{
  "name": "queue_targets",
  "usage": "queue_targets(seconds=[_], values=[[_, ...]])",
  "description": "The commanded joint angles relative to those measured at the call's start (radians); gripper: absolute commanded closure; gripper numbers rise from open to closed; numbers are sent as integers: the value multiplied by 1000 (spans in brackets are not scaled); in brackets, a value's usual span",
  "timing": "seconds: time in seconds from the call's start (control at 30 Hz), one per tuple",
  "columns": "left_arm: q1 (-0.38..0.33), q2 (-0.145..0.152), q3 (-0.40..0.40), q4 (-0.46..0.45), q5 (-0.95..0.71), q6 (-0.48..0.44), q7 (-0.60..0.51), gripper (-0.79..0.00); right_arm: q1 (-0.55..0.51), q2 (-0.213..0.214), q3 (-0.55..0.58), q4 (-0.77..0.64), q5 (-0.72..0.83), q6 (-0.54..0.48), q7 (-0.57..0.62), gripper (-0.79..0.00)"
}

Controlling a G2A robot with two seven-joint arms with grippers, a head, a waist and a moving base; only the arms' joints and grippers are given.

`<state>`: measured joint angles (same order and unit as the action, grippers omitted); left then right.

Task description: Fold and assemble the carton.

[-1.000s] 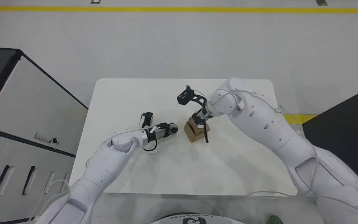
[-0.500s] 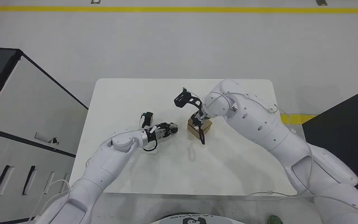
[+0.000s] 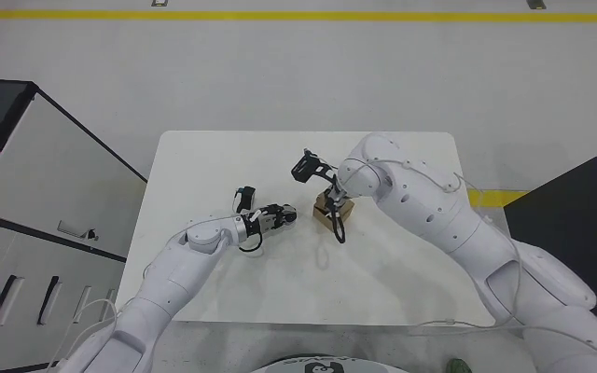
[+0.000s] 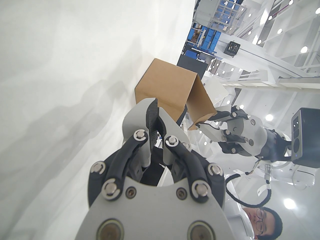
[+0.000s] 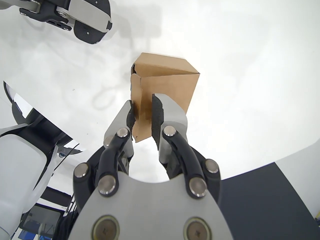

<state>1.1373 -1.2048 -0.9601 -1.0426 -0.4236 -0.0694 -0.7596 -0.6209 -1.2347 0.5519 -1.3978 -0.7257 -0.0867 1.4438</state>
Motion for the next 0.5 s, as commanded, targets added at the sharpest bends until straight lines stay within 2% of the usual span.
queue_targets(seconds=[0.0, 0.47], values=[[0, 0, 0, 0, 0, 0, 0, 0, -2, -2, -2, 3, -4, -2, -1, -77], [0, 0, 0, 0, 0, 0, 0, 0, -1, -23, -17, 45, -20, -19, -14, -71]])
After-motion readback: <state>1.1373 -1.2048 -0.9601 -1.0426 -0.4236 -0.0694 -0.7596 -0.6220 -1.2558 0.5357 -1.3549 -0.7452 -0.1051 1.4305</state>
